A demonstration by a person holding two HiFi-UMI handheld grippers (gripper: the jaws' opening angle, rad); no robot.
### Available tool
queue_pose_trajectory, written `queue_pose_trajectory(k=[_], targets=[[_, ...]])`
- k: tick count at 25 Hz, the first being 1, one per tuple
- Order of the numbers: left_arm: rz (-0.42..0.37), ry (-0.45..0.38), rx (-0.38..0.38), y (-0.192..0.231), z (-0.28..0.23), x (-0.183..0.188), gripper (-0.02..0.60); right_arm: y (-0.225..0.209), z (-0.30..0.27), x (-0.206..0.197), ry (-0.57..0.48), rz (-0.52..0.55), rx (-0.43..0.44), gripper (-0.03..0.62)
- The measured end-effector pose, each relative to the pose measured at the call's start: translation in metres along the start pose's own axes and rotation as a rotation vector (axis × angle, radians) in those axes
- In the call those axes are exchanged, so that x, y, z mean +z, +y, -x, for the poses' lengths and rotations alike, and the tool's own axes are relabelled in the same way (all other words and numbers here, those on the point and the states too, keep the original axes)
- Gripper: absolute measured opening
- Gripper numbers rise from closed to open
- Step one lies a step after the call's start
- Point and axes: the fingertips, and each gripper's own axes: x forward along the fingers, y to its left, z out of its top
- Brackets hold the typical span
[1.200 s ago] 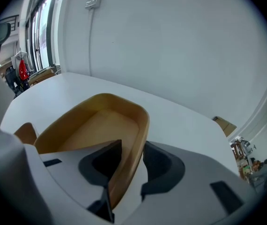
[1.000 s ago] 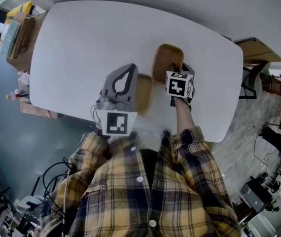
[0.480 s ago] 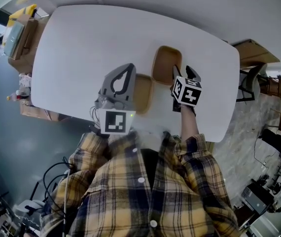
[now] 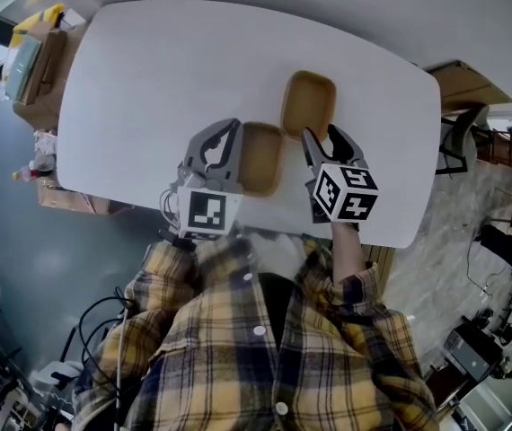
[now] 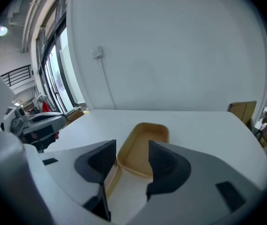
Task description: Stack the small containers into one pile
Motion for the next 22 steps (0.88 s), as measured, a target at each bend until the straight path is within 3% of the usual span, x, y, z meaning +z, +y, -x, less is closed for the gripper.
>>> queue_pose_trajectory(k=[5,11,15,16,18,22], targets=[[0.036,0.054,-0.047,-0.006,0.007,-0.02,0.02,0.026,-0.001,-0.041,0.083,-0.002,0.042,0.207],[0.132,0.212,-0.16,-0.023,0.003,-0.064,0.021,0.05,-0.01,-0.085,0.185,-0.016,0.083,0.207],[0.141,0.301,-0.182,-0.027,0.003,-0.088,0.021,0.052,-0.014,-0.101,0.24,-0.019,0.088,0.206],[0.142,0.326,-0.197,-0.029,0.002,-0.094,0.032,0.052,-0.014,-0.104,0.251,-0.028,0.09,0.206],[0.154,0.374,-0.236,-0.036,0.002,-0.106,0.112,0.052,-0.014,-0.11,0.269,-0.047,0.093,0.205],[0.179,0.438,-0.281,-0.044,0.004,-0.128,0.121,0.055,-0.016,-0.12,0.305,-0.039,0.095,0.19]])
